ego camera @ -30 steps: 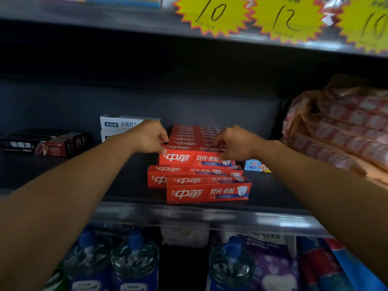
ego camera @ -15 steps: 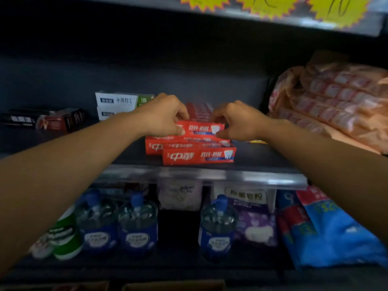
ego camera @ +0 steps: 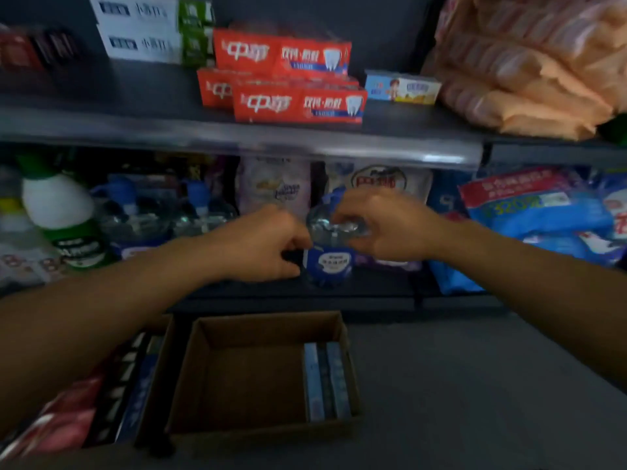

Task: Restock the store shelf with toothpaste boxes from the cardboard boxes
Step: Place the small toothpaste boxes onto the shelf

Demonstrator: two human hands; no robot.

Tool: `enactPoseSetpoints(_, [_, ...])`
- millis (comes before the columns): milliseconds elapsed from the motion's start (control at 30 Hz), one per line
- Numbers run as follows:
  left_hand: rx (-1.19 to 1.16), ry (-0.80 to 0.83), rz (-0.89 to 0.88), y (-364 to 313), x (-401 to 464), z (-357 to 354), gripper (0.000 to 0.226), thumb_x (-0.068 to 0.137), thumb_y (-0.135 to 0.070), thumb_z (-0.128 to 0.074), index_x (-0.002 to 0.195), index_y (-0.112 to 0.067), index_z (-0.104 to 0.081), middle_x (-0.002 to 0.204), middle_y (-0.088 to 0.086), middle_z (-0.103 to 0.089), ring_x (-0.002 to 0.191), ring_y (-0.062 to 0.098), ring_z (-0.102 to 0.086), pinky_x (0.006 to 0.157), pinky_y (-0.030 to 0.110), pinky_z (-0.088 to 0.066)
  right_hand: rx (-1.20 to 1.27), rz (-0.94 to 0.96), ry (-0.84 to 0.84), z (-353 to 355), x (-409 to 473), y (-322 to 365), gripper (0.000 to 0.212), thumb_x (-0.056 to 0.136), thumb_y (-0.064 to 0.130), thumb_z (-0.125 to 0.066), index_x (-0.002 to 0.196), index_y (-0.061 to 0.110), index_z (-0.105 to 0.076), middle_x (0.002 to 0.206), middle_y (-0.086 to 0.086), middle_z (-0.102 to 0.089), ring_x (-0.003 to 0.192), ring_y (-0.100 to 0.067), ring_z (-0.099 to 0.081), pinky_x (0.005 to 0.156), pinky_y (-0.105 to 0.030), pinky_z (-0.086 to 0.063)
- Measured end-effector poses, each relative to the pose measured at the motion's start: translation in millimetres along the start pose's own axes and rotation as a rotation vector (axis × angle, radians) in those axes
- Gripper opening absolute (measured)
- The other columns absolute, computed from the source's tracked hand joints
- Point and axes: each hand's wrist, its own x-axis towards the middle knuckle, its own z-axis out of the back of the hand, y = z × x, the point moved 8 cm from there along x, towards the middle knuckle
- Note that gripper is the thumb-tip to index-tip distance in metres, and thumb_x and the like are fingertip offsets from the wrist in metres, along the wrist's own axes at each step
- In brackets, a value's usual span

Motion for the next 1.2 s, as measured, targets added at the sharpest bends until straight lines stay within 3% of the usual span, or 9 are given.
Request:
enactPoseSetpoints(100, [0.0, 0.157, -0.018, 2, 4, -71, 0.045, 0.082, -0.028, -0.072, 0.125, -0.02, -0.061, 0.118, -0.003, -0.064, 0.102, 0.009, -0.059, 0.088, 0.026, -0.05, 0.034, -0.005, 0.098, -55, -19, -2, 0.033, 0.08, 0.022, -0.067, 0.113, 0.018, -0.063, 0.112, -0.001, -0.059, 0.103, -0.021, -0.056, 0.082, -0.039, -0.051])
enactPoseSetpoints(233, [-0.047, 0.303, -0.048, 1, 9, -145, 0.026, 0.081, -0.024, -0.068, 0.107, -0.024, -0.068, 0.106, -0.005, -0.066, 0.092, 0.009, -0.061, 0.083, 0.034, -0.053, 0.055, -0.026, 0.214, -117, -40, -6, 0.037, 0.082, 0.023, -0.066, 0.118, 0.02, -0.059, 0.119, 0.001, -0.056, 0.111, -0.02, -0.053, 0.085, -0.038, -0.049])
enactPoseSetpoints(300, [-0.04, 0.369, -0.07, 2, 11, -173, 0.022, 0.084, -0.022, -0.066, 0.106, -0.021, -0.066, 0.107, -0.005, -0.065, 0.094, 0.009, -0.061, 0.083, 0.032, -0.052, 0.06, -0.023, 0.276, -145, -47, -5, 0.036, 0.083, 0.022, -0.064, 0.118, 0.021, -0.059, 0.117, 0.002, -0.054, 0.109, -0.018, -0.052, 0.082, -0.039, -0.049])
enactPoseSetpoints(467, [-0.074, 0.404, -0.035, 23, 13, -211, 0.023, 0.087, -0.016, -0.062, 0.109, -0.023, -0.065, 0.108, -0.006, -0.064, 0.093, 0.006, -0.06, 0.084, 0.027, -0.051, 0.051, -0.008, 0.393, -198, -51, 0, 0.032, 0.086, 0.02, -0.06, 0.118, 0.022, -0.057, 0.115, 0.002, -0.054, 0.108, -0.017, -0.05, 0.076, -0.032, -0.045])
enactPoseSetpoints(667, [-0.118, 0.456, 0.014, 36, 17, -246, 0.035, 0.09, -0.014, -0.058, 0.124, -0.023, -0.056, 0.124, -0.001, -0.057, 0.111, 0.013, -0.055, 0.096, 0.032, -0.047, 0.064, 0.011, 0.411, -219, -52, 3, 0.027, 0.085, 0.021, -0.061, 0.112, 0.022, -0.06, 0.107, 0.003, -0.056, 0.102, -0.017, -0.052, 0.08, -0.041, -0.049])
enactPoseSetpoints(833, [-0.018, 0.452, -0.144, 31, 35, -273, 0.037, 0.093, -0.019, -0.056, 0.13, -0.019, -0.055, 0.13, 0.003, -0.056, 0.117, 0.018, -0.053, 0.1, 0.033, -0.044, 0.069, -0.031, 0.432, -226, -54, -3, 0.029, 0.086, 0.023, -0.06, 0.115, 0.024, -0.058, 0.112, 0.003, -0.055, 0.108, -0.017, -0.05, 0.084, -0.039, -0.048])
enactPoseSetpoints(933, [0.02, 0.501, -0.268, 23, 42, -293, 0.045, 0.092, -0.014, -0.057, 0.136, -0.018, -0.049, 0.141, 0.005, -0.046, 0.129, 0.02, -0.044, 0.108, 0.031, -0.035, 0.076, -0.068, 0.459, -232, -56, -10, 0.031, 0.087, 0.024, -0.059, 0.117, 0.023, -0.057, 0.116, 0.002, -0.054, 0.11, -0.017, -0.049, 0.085, -0.038, -0.047])
enactPoseSetpoints(1033, [0.016, 0.548, -0.25, 26, 45, -310, 0.056, 0.088, -0.007, -0.06, 0.141, -0.017, -0.043, 0.149, 0.002, -0.036, 0.136, 0.018, -0.033, 0.111, 0.026, -0.025, 0.076, -0.092, 0.465, -237, -57, -16, 0.031, 0.087, 0.023, -0.059, 0.118, 0.023, -0.057, 0.118, 0.003, -0.053, 0.111, -0.016, -0.049, 0.085, -0.037, -0.047])
enactPoseSetpoints(1200, [0.024, 0.489, -0.337, 28, 59, -329, 0.049, 0.088, -0.009, -0.06, 0.136, -0.012, -0.05, 0.146, 0.006, -0.043, 0.137, 0.023, -0.034, 0.112, 0.034, -0.025, 0.095, -0.129, 0.47, -247, -58, -26, 0.036, 0.086, 0.019, -0.058, 0.122, 0.022, -0.056, 0.128, 0.003, -0.052, 0.117, -0.017, -0.049, 0.089, -0.04, -0.047])
